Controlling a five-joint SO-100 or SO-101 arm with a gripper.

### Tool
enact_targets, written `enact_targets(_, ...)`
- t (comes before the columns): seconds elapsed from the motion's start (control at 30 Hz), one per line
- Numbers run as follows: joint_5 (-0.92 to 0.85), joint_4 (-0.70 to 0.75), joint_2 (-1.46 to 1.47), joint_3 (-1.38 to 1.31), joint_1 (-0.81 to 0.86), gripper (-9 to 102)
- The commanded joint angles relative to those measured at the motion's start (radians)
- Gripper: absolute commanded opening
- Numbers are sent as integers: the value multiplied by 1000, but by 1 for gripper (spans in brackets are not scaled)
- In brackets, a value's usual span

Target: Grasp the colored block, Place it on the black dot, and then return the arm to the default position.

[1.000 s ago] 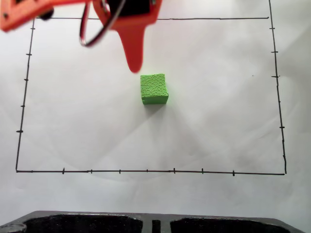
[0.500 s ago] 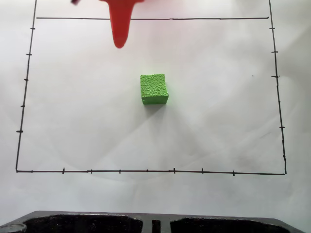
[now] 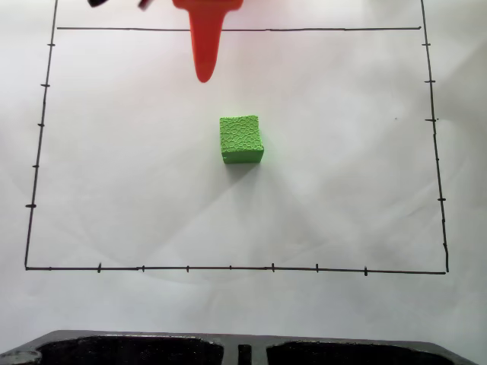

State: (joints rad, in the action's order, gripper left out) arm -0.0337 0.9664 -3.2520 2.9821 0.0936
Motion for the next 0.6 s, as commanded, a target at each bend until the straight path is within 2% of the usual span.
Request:
enact_targets(0.0,-23,-54,-14,29,17,0)
enact_targets(0.57,54,-49,-17,52,-32,0)
